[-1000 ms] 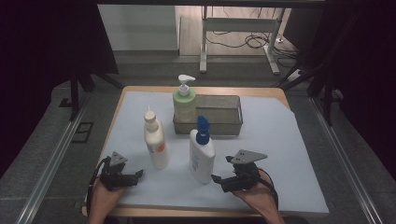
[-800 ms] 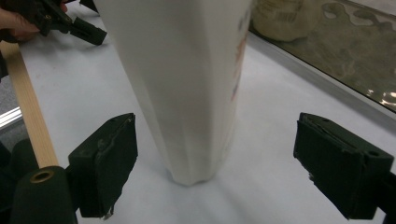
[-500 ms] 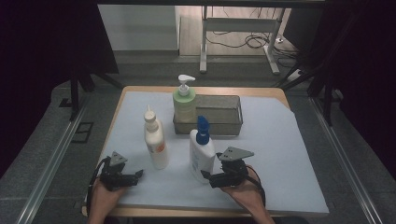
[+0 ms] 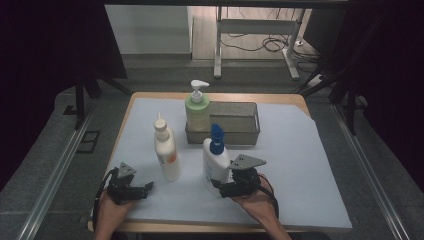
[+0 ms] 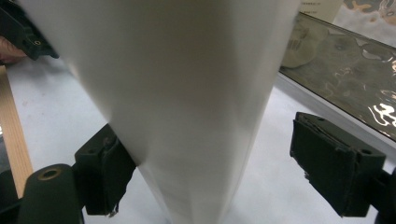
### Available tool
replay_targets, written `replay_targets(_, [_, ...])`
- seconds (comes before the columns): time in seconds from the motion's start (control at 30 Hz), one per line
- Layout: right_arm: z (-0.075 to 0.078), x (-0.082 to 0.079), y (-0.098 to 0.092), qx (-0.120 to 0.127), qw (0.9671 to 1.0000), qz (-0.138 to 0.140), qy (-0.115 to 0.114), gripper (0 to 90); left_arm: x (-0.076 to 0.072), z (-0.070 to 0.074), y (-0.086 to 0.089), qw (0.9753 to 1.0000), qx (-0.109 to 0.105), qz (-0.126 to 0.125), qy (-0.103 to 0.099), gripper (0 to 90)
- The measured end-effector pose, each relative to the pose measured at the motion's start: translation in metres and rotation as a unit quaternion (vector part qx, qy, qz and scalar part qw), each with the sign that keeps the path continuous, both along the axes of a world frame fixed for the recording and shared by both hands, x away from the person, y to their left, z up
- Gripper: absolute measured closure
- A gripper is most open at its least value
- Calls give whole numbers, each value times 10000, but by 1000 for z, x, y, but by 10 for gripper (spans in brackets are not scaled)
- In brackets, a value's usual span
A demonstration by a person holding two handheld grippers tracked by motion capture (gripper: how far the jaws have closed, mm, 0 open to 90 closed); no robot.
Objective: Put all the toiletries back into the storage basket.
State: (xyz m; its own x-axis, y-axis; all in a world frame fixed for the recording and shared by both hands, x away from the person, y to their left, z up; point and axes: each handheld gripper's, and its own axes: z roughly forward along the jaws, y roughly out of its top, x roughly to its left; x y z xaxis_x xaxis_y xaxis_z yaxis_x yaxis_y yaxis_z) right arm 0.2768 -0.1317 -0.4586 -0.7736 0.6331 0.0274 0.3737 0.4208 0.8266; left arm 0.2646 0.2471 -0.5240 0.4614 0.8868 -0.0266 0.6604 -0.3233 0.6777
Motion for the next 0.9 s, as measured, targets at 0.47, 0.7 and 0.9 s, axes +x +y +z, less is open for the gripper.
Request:
replay_targets(0.47, [4, 4, -4, -75, 9999, 124, -88, 316, 0, 0, 0, 10000, 7, -9, 5, 124])
replay_targets(0.7, [4, 5, -4, -237, 9992, 290, -148, 375, 0, 0, 0, 10000, 1, 0, 1, 124])
replay_targets(0.9, [8, 10, -5, -341, 9982, 493, -88, 381, 0, 0, 0, 10000, -2, 2, 1, 124])
